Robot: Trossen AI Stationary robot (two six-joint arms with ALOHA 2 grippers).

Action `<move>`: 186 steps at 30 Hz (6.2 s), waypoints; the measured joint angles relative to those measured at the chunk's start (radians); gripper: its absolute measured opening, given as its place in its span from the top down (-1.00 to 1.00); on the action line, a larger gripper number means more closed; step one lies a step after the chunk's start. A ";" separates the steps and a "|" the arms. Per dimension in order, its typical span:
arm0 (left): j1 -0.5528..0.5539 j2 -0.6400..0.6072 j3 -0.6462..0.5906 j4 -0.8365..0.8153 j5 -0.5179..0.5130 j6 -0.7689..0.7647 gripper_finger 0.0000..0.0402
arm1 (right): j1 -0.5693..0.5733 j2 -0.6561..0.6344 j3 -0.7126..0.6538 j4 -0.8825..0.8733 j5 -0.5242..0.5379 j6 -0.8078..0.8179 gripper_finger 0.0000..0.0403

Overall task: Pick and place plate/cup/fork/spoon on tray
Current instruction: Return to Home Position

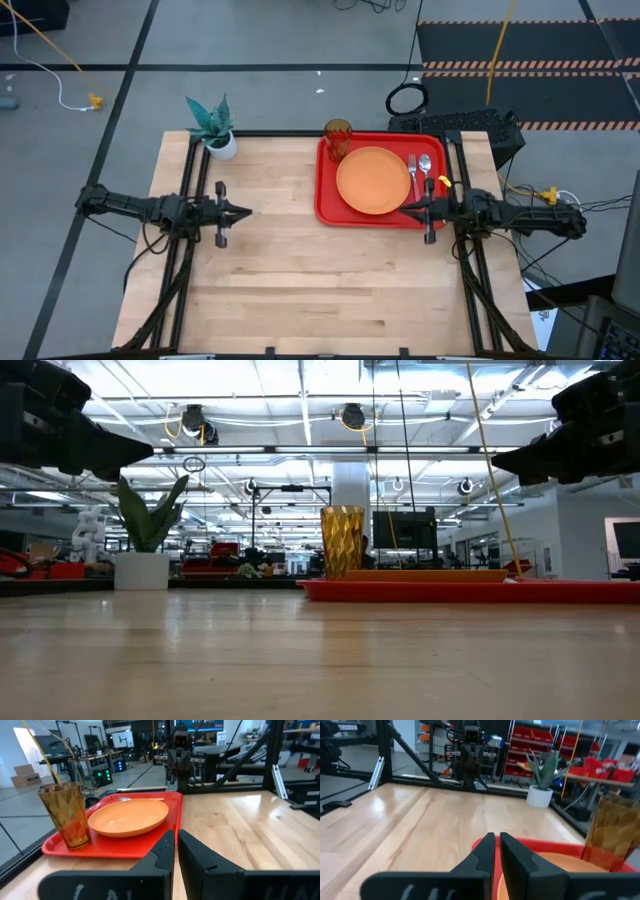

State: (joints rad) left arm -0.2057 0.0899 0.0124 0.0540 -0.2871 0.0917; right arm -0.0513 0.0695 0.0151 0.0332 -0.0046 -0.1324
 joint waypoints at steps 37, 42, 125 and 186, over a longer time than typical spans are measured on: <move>0.163 -0.060 -0.002 -0.010 0.141 0.097 0.87 | 0.000 -0.058 0.000 0.005 0.003 -0.063 0.91; 0.201 -0.060 -0.003 -0.015 0.213 0.081 0.87 | 0.000 -0.058 0.000 0.006 0.003 -0.063 0.91; 0.232 -0.059 -0.002 -0.001 0.222 0.034 0.87 | 0.001 -0.058 0.000 0.006 0.003 -0.063 0.91; 0.232 -0.059 -0.002 -0.001 0.222 0.034 0.87 | 0.001 -0.058 0.000 0.006 0.003 -0.063 0.91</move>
State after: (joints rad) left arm 0.0265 0.0307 0.0109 0.0531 -0.0650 0.1261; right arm -0.0505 0.0115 0.0150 0.0396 -0.0017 -0.1958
